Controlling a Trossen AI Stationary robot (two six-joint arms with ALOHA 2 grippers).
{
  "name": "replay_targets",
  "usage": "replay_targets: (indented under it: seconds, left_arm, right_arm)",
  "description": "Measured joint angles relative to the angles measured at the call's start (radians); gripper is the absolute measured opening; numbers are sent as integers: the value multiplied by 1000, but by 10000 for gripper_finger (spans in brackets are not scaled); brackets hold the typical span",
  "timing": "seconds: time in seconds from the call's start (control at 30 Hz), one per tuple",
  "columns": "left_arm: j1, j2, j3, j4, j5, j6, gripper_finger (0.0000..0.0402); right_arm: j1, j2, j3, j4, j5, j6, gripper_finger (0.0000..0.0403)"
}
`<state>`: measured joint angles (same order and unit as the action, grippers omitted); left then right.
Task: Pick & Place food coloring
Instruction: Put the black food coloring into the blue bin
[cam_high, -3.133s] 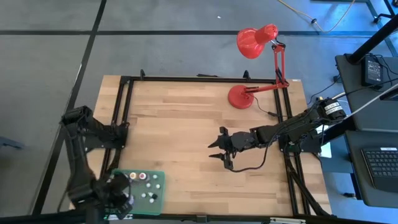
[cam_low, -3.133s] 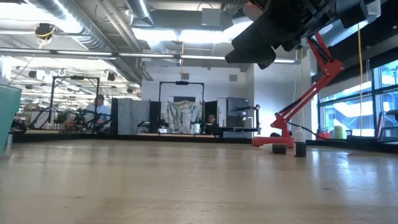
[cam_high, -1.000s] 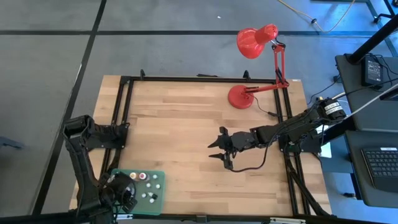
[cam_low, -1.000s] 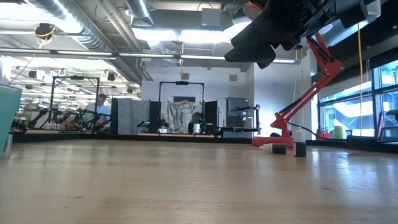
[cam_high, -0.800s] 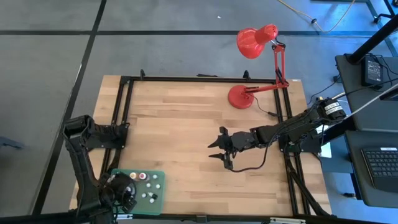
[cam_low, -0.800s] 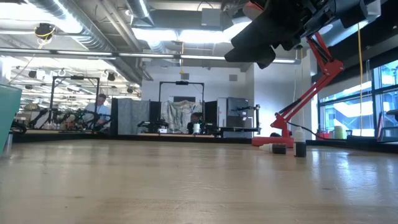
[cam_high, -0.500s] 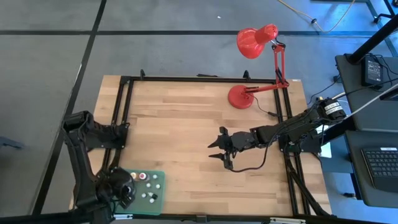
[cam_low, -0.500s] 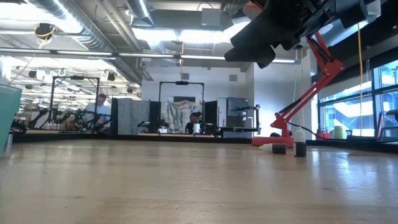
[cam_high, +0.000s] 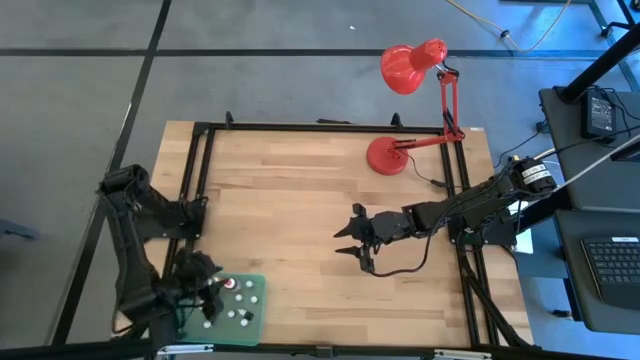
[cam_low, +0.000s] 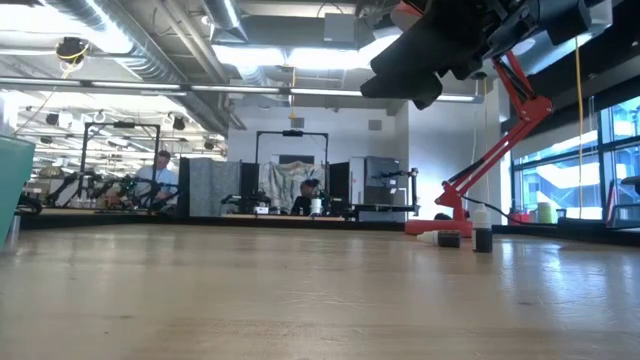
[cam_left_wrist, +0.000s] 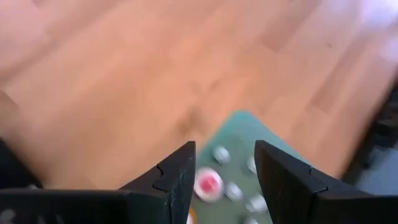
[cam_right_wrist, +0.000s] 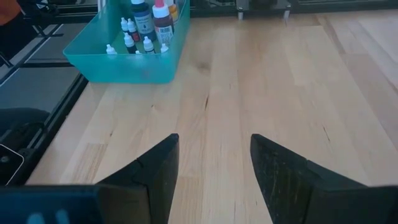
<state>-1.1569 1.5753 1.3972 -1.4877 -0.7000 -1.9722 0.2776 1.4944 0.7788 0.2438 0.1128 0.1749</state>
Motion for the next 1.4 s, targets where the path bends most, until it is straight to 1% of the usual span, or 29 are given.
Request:
replay_targets:
  seconds: [0.13,0.23,0.33,0.43,0.53,0.63,0.7,0.77,0.83,0.9,0.97,1.0,1.13,1.2,1.3,1.4]
  left_arm:
    - [95,-1,-19,-5,-44,150,162]
    - [190,-2,-47,27,-71,306,164]
    - [301,-2,-66,107,-89,508,163]
    - [414,-2,-66,248,-86,777,161]
    - [515,-2,-66,434,-39,1064,160]
    - [602,-2,-66,626,58,1330,162]
    - [651,-2,-66,734,122,1484,163]
    - [689,-2,-66,807,147,1608,164]
    - [716,-4,-66,827,146,1677,164]
    - [730,-7,-67,823,144,1703,162]
    - [734,-20,-95,859,149,1724,161]
    - [734,-31,-126,902,169,1745,160]
    - [771,-97,-308,1205,363,1852,161]
    - [801,-143,-408,1335,436,1869,162]
    - [835,-236,-558,1496,501,1867,164]
    - [855,-341,-708,1624,519,1858,163]
  right_arm:
    - [0,0,0,19,0,0,200]
    - [0,0,0,31,0,-10,200]
    - [0,0,0,36,0,-28,200]
    - [0,0,0,38,0,-29,200]
    - [0,0,0,38,0,-27,200]
    - [0,0,0,36,0,-27,200]
    - [0,0,0,30,0,-28,200]
    - [0,0,0,10,0,-26,200]
    - [0,0,0,-10,0,-23,200]
    - [0,0,0,-25,0,-23,200]
    - [0,0,0,-43,8,-23,200]
    - [0,0,0,-49,24,-23,200]
    - [0,0,0,-80,142,-22,200]
    - [0,0,0,-100,180,0,200]
    - [0,0,0,-138,177,72,200]
    - [-1,0,1,-199,176,140,200]
